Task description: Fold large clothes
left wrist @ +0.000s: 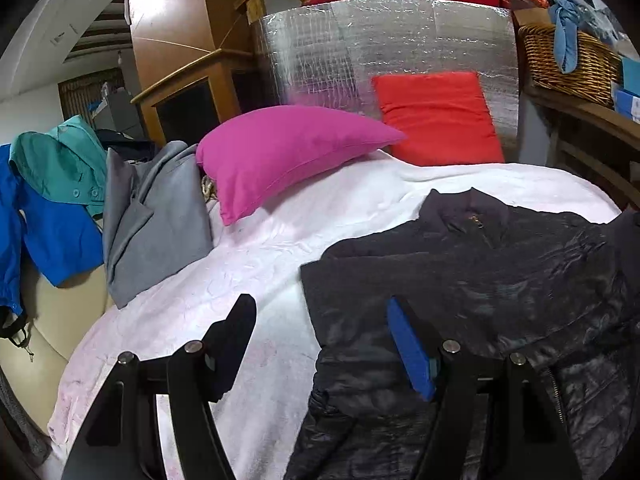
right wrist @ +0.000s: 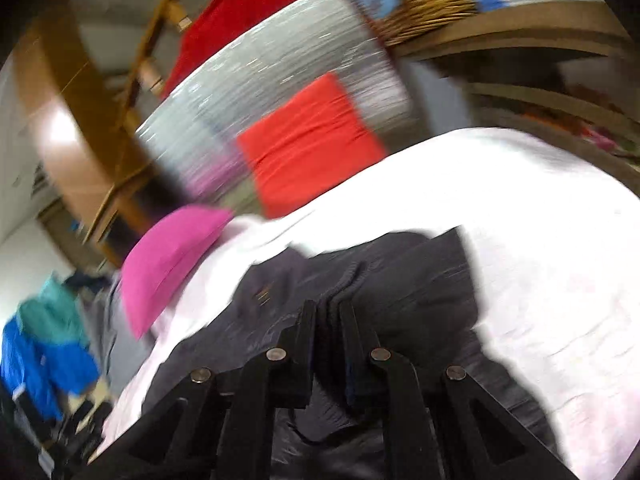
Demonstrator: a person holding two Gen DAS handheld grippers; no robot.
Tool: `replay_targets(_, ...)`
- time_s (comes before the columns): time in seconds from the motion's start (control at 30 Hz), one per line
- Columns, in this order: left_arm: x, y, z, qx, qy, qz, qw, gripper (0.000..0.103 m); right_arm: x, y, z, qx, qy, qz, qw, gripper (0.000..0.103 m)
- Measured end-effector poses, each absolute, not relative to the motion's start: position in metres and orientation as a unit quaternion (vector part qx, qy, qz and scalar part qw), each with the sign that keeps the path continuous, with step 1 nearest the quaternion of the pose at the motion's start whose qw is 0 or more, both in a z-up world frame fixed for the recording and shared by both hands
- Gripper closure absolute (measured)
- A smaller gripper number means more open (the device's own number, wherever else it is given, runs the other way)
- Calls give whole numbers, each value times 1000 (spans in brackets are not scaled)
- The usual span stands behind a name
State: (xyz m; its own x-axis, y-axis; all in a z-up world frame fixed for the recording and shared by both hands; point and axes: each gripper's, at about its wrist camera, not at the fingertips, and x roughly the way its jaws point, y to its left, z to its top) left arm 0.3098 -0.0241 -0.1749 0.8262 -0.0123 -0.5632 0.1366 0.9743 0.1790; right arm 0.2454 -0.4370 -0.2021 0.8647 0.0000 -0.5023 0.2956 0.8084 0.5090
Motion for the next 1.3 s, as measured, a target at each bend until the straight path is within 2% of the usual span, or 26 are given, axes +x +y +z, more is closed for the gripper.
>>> replay_targets(0.3,304,-37,-171,105,283,-47,952,34,277,-468,-246,282,319,-150,892,91)
replay_targets(1.3,304,-23,-165,95,276,-24,956,34,271,-472,-246,300,312,-148,889,91)
